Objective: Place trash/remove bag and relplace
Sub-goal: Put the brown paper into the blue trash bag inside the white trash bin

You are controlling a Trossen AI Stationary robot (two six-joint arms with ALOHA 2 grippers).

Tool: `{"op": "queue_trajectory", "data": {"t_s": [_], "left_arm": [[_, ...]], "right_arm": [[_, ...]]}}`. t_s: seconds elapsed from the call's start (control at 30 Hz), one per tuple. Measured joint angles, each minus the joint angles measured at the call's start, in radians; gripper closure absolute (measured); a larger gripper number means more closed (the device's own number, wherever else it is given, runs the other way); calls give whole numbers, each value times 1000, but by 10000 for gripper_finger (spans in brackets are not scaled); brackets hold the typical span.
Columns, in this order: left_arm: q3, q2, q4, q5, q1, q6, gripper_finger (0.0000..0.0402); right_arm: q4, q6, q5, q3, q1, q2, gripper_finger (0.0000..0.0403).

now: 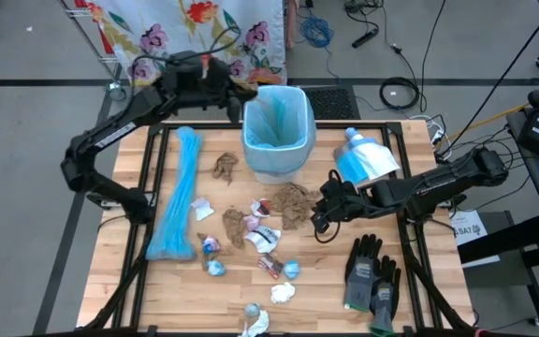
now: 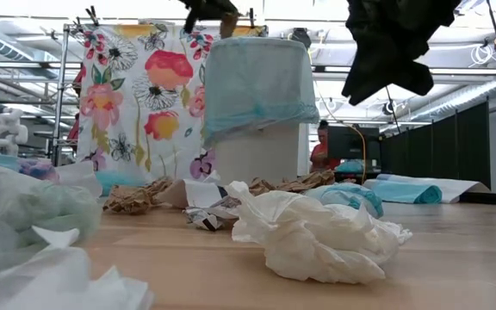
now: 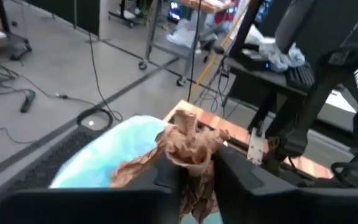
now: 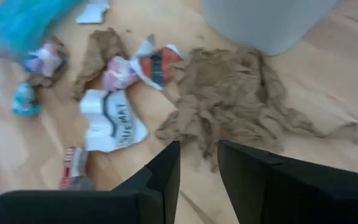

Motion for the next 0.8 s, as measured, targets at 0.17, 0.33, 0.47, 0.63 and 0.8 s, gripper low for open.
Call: {"op": "queue_trajectory", "data": {"t_s": [0.17,0.33,0.47,0.63,0.8], "left_arm": [[0,66,-4,26,-20,0,245],[0,90,-14,31,-43,25,209],[0,77,-73,42,-51,46,207],[1,0,-223,-79,-50,81,206],[-12,-78,-395,-226,-47,127,206]], "right_arm": [[0,2,0,0,23,0,303],[0,2,0,0,29,0,303],[0,-6,1,0,28,0,303],[-2,-22,1,0,28,0,303],[-2,-24,2,0,28,0,303]]}}
